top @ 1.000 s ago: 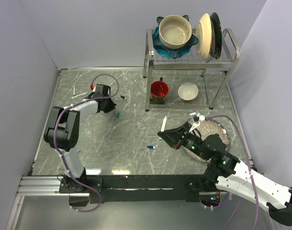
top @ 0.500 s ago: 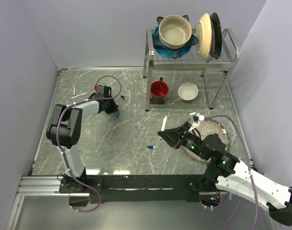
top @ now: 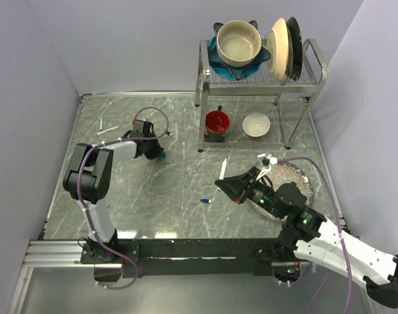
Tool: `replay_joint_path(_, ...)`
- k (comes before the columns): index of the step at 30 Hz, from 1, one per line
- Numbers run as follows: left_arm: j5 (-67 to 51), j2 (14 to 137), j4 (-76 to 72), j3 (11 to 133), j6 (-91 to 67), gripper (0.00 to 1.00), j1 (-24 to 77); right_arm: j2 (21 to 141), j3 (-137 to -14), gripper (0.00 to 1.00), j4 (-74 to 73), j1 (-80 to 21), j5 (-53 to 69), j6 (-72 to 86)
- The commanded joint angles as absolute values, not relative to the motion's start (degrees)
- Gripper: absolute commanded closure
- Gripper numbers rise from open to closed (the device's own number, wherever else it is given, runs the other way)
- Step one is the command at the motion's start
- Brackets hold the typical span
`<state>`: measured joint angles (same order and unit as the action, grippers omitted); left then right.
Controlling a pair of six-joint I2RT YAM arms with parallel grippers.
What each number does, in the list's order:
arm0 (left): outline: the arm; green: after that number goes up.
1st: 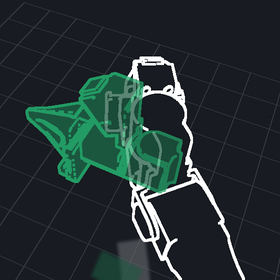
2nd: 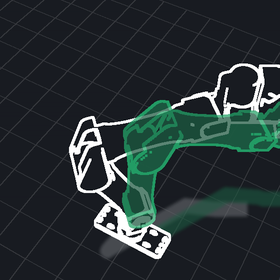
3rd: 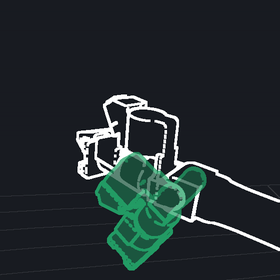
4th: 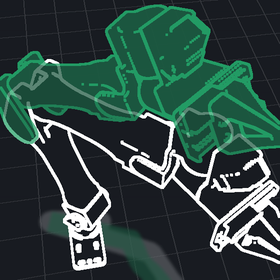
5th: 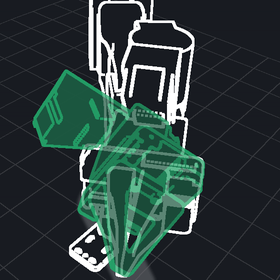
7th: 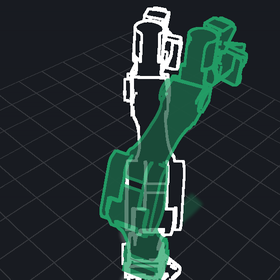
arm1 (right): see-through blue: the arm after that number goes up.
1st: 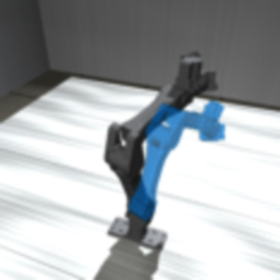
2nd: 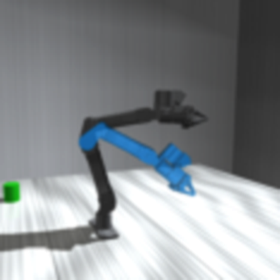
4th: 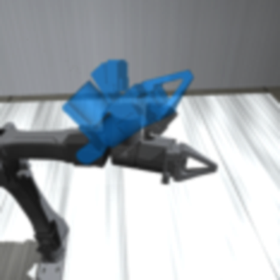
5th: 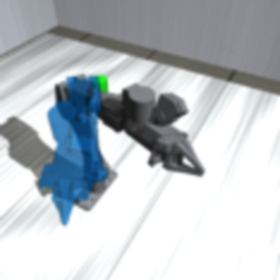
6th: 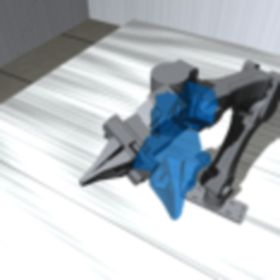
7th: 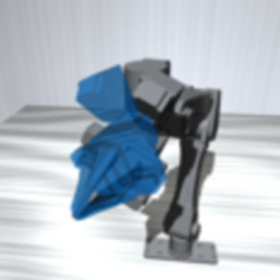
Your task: Insert the pens into the pen caps
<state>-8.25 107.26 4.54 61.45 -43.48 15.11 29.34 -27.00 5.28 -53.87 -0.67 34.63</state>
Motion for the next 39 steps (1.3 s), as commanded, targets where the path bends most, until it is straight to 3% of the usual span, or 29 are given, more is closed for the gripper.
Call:
replay_joint_path(1, -9.67, 103.63, 7.20, 60.21, -40.96, 0.99, 17.75, 29.44, -29.62, 1.00, 7.03, -53.88, -1.23, 34.01)
replay_joint_path(15, 3.67, 87.99, 12.65, 53.09, -44.29, 0.99, 21.53, 27.95, -28.92, 1.00, 6.50, -53.88, -1.23, 34.36)
replay_joint_path(19, 11.32, 84.47, 18.17, 55.36, -52.71, 0.95, 21.45, 27.86, -28.65, 1.00, 6.77, -53.88, -0.97, 34.72)
replay_joint_path(22, 16.60, 86.39, 29.14, 61.07, -64.39, 0.91, 21.45, 27.69, -28.48, 1.00, 6.77, -53.88, -0.97, 34.89)
replay_joint_path(26, 11.79, 96.38, 42.78, 74.58, -69.34, 0.74, 21.45, 26.98, -28.30, 1.00, 6.42, -53.88, -1.32, 34.80)
replay_joint_path(29, 7.04, 102.10, 46.84, 79.08, -71.19, 0.72, 21.45, 26.37, -28.30, 1.00, 6.15, -53.88, -1.58, 34.63)
replay_joint_path(39, 6.77, 109.15, 44.21, 81.30, -76.03, 0.68, 20.92, 24.79, -28.13, 1.00, 4.48, -53.88, -3.25, 33.75)
